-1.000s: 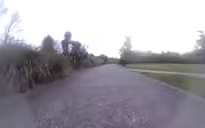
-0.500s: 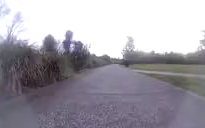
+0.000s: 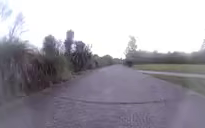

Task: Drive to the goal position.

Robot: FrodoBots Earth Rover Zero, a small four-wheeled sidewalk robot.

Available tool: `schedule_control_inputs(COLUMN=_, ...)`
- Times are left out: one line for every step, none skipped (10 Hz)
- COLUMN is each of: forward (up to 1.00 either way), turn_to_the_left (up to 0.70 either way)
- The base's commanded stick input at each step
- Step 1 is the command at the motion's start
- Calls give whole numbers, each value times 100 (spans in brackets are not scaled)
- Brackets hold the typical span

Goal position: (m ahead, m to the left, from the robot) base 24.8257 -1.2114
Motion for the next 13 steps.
schedule_control_inputs(forward=85, turn_to_the_left=-3)
schedule_control_inputs(forward=85, turn_to_the_left=-34)
schedule_control_inputs(forward=85, turn_to_the_left=-34)
schedule_control_inputs(forward=85, turn_to_the_left=-34)
schedule_control_inputs(forward=85, turn_to_the_left=-34)
schedule_control_inputs(forward=85, turn_to_the_left=-34)
schedule_control_inputs(forward=85, turn_to_the_left=-34)
schedule_control_inputs(forward=85, turn_to_the_left=-34)
schedule_control_inputs(forward=85, turn_to_the_left=-34)
schedule_control_inputs(forward=85, turn_to_the_left=-34)
schedule_control_inputs(forward=85, turn_to_the_left=0)
schedule_control_inputs(forward=85, turn_to_the_left=0)
schedule_control_inputs(forward=85, turn_to_the_left=0)
